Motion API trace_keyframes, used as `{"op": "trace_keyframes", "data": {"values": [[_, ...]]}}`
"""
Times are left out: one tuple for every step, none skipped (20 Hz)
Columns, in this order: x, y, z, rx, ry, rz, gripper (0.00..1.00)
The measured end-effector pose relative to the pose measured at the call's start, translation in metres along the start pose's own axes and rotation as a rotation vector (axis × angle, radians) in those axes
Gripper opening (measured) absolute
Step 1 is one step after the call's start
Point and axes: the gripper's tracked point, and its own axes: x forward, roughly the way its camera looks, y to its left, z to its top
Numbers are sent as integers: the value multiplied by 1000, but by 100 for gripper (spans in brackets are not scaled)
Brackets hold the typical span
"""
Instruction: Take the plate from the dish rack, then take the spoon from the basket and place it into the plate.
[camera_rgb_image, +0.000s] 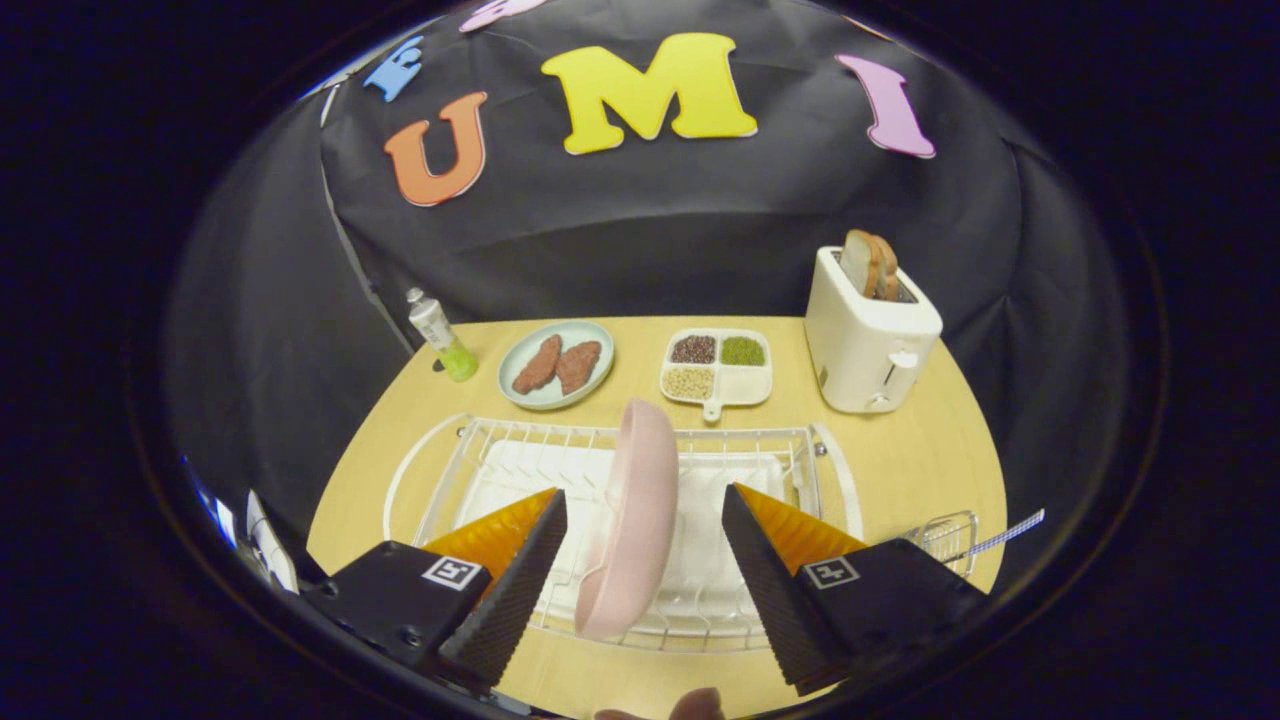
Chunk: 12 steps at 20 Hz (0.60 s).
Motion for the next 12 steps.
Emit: {"op": "trace_keyframes", "data": {"values": [[7,-1,-1,18,21,-7,99],[14,0,-3,30,41,-12,97],[19,-1,-6,39,62,-20,95],[23,0,-8,50,84,-30,93],[25,1,-11,62,104,-33,89],[26,3,-14,76,123,-37,85],[28,3,-16,95,138,-51,78],[30,4,-17,115,147,-54,71],[31,6,-18,132,155,-58,62],[29,6,-17,159,159,-63,54],[29,8,-17,191,169,-74,45],[28,5,-19,207,183,-93,40]]}}
